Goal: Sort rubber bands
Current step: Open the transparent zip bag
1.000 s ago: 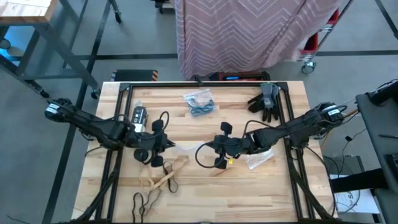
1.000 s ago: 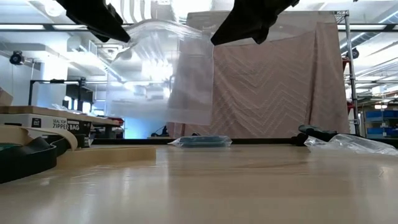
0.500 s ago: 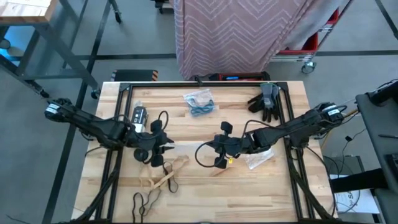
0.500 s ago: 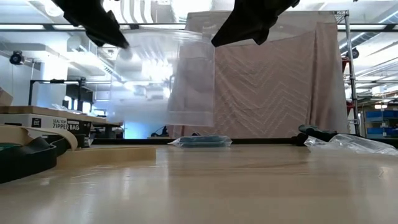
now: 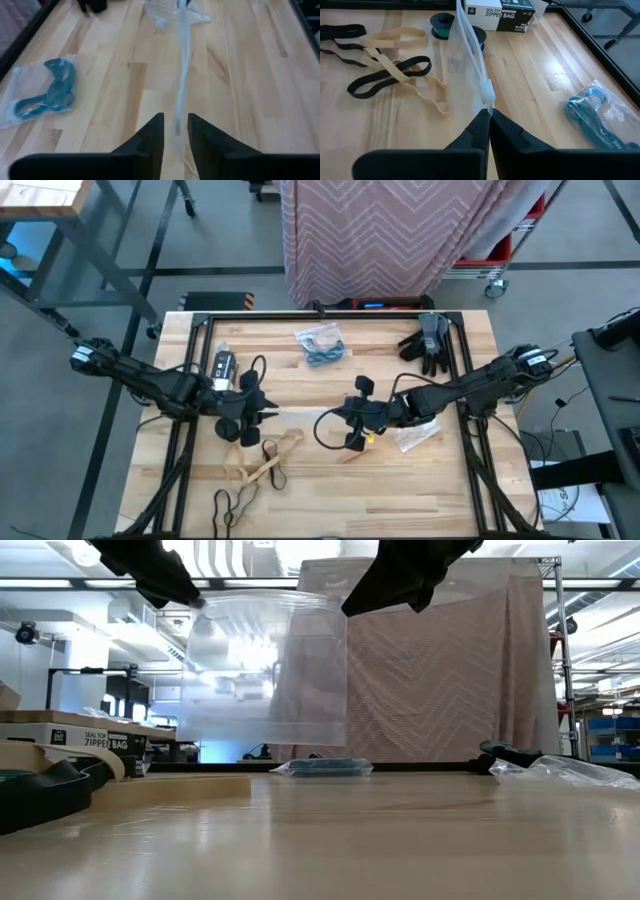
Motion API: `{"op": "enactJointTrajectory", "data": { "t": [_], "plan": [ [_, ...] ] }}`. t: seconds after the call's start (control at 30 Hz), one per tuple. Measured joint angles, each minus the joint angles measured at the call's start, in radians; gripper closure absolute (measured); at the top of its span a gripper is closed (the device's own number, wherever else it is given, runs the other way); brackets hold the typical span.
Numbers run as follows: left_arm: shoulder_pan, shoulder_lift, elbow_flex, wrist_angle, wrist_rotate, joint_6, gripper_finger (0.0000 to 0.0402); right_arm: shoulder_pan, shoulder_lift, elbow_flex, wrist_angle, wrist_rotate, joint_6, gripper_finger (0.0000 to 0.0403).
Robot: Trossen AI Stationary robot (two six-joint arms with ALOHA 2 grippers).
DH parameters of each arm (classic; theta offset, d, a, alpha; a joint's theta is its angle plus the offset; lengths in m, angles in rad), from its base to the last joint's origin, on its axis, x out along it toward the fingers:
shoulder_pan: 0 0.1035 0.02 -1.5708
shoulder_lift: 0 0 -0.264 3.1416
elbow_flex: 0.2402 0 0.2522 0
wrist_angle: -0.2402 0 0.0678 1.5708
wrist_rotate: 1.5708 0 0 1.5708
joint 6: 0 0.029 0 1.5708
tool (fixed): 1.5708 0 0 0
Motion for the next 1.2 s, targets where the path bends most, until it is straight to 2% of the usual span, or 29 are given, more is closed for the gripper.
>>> {"op": "enactJointTrajectory", "data": {
  "t": [0.23,0.43,0.7,0.97,1.2],
  "plan": [
    [0.000,0.000,0.000,-0.014,-0.037,0.016,0.0396,0.000,0.000,0.000,0.011,0.000,0.000,0.0403],
    [0.000,0.000,-0.001,0.046,-0.039,0.031,0.0400,-0.002,0.004,0.000,0.077,0.000,0.005,0.0403],
    [0.000,0.000,-0.001,0.003,-0.122,-0.021,0.0401,-0.016,0.015,-0.001,0.048,0.002,0.074,0.0403],
    [0.047,0.000,-0.001,-0.018,-0.198,-0.115,0.0401,-0.048,0.019,0.007,0.038,0.139,0.142,0.0403],
    [0.117,0.046,-0.001,-0.020,-0.177,-0.158,0.0401,-0.079,0.047,0.014,0.038,0.137,0.158,0.0403]
  ]
}}
